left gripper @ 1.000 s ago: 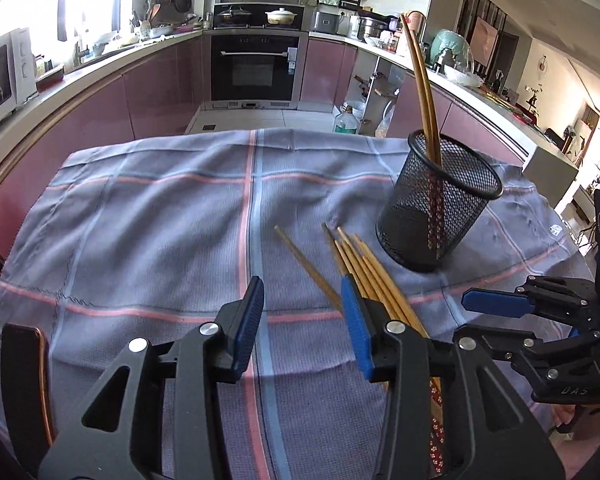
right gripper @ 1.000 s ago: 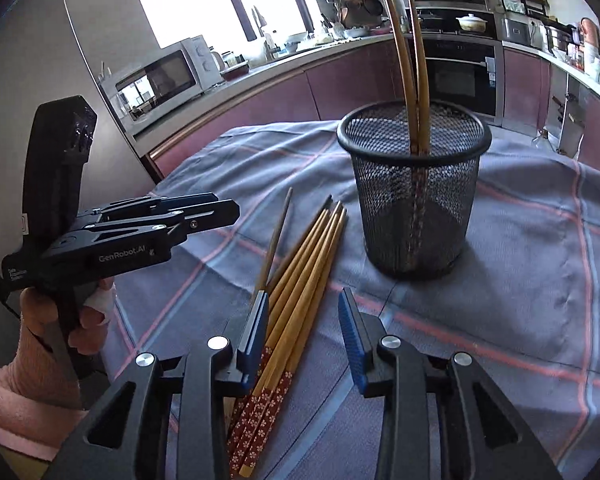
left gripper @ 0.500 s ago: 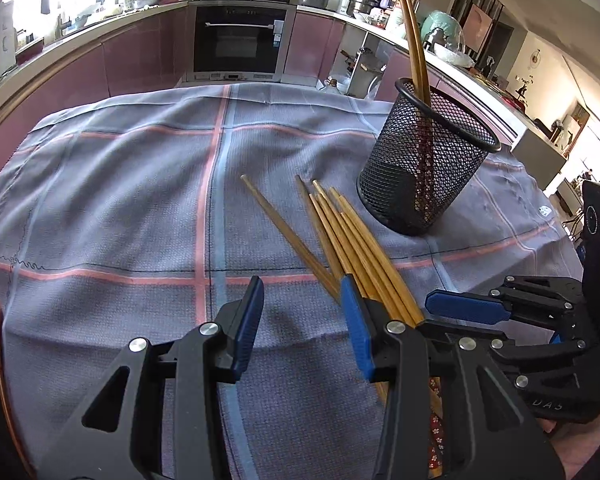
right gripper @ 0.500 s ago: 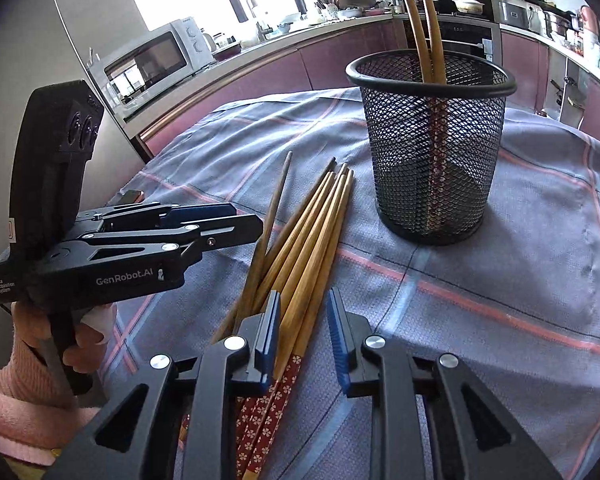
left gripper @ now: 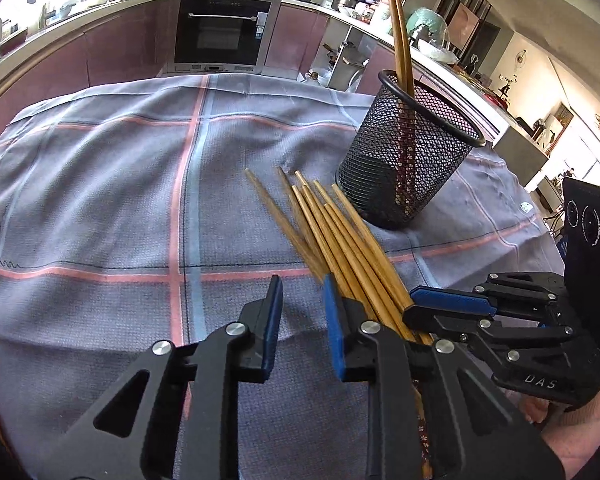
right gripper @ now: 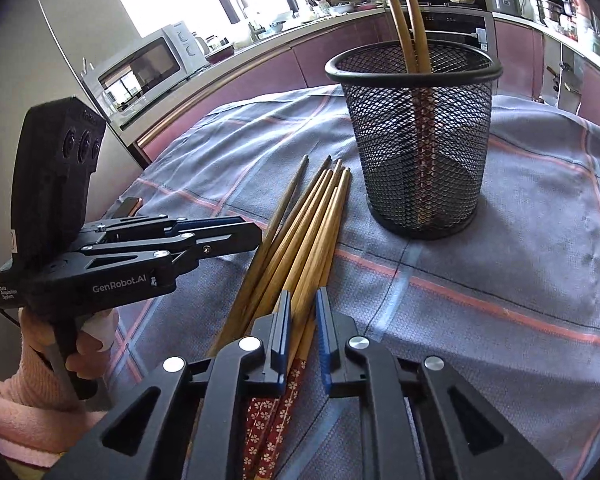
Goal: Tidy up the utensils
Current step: 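Return to the pile and grasp a chopstick with the right tool while the left grasps another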
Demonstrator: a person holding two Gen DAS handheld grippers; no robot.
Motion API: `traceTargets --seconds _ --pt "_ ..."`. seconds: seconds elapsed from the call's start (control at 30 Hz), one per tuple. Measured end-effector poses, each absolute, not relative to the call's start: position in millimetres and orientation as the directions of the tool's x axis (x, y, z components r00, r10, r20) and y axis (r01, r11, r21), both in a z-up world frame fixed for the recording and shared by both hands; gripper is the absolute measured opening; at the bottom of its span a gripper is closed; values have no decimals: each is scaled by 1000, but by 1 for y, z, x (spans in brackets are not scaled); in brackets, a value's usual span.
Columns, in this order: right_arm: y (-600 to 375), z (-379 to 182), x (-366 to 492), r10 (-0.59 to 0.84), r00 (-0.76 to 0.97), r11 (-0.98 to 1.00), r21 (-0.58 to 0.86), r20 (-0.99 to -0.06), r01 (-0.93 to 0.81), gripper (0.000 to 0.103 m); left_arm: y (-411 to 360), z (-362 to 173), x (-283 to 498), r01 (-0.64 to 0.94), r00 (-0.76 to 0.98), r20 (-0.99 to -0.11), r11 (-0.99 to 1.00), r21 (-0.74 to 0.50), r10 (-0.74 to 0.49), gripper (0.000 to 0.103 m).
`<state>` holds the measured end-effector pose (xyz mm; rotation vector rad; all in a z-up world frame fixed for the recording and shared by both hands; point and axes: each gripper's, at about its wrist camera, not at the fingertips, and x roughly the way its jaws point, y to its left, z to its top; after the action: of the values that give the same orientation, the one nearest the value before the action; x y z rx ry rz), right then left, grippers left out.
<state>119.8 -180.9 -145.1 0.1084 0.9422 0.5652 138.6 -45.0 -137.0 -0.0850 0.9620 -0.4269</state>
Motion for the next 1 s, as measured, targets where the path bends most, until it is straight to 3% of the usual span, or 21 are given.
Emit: traceTargets --seconds 0.17,0.3,0.57,0.7,0.8,1.0 --pt "-185 -144 120 511 450 847 342 -733 -406 7 -42 -141 139 311 489 -782 915 -258 -386 15" --pt "-184 -144 121 502 449 852 331 -739 -406 6 -44 -134 136 325 505 -766 909 -259 -398 34" --pt "-175 -145 122 465 448 863 278 -764 -422 10 -57 -138 149 340 488 -787 913 -227 -378 35" --pt "-175 -144 124 462 453 864 272 -763 -424 8 -62 -141 153 344 478 -792 910 -230 -381 32" --pt "-176 -144 124 463 457 865 274 -760 -420 7 -58 -142 155 329 465 -790 906 -265 -400 20" --pt "-184 -142 125 472 460 864 292 -752 -410 6 -52 -143 152 294 465 -784 907 -302 -412 10"
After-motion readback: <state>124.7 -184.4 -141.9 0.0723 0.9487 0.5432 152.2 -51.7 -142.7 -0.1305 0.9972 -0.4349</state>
